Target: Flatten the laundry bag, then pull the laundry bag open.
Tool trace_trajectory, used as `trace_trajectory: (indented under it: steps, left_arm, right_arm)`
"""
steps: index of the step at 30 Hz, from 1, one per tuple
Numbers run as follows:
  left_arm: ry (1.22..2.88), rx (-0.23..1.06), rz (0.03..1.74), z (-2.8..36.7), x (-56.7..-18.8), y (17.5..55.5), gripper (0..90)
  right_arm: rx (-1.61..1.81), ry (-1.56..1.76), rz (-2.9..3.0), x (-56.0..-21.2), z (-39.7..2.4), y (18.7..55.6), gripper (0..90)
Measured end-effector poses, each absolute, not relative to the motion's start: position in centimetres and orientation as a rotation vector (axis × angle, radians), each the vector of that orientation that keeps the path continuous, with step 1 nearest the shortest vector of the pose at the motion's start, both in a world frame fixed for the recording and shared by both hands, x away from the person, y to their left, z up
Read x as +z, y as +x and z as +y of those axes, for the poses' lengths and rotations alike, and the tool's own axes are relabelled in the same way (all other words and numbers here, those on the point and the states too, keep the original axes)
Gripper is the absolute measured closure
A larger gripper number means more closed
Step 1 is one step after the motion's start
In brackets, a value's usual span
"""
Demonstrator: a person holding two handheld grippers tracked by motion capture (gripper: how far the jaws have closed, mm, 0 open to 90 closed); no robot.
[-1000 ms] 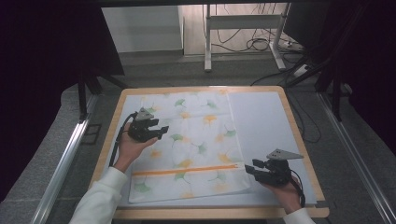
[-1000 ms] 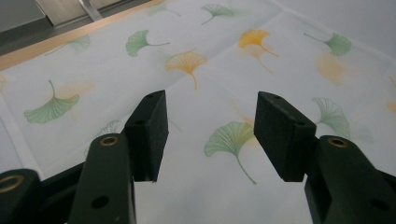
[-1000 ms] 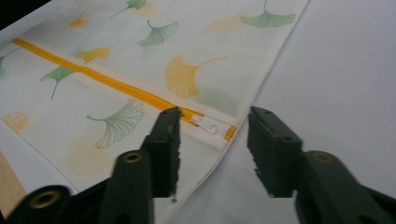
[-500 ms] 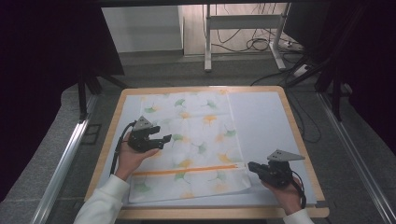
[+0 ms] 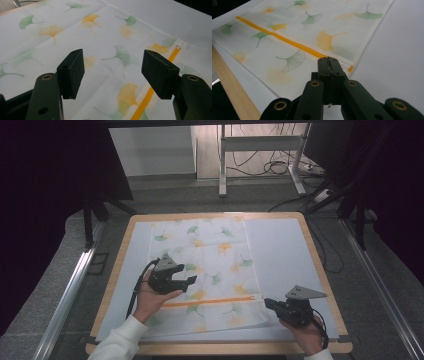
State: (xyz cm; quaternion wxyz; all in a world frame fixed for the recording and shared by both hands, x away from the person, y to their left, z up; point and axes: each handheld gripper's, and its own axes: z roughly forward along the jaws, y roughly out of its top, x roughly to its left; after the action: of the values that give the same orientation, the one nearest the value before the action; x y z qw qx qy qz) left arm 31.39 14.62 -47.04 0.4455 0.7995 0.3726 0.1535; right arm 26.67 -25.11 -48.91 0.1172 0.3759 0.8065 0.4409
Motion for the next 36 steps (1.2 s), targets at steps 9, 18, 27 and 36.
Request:
trace_trajectory:
  steps: [9, 18, 27, 36]
  left_arm:
    - [2.019, 0.334, 0.85, 11.8, -46.9, 30.8, 34.7]
    - [2.059, 0.312, 0.787, 9.5, -47.1, 30.1, 35.3]
    - [2.097, 0.28, 0.748, 7.0, -47.8, 29.6, 37.0]
    - [2.137, 0.273, 0.717, 4.8, -48.3, 29.9, 39.3]
  right_arm:
    - [1.268, 1.074, 2.413, -49.2, -24.3, 26.1, 89.3]
    - [1.264, 1.023, 2.448, -49.3, -23.3, 25.5, 89.4]
    - [1.215, 1.043, 2.472, -50.0, -23.2, 25.3, 89.4]
    - [1.136, 1.054, 2.503, -50.9, -22.8, 25.5, 89.4]
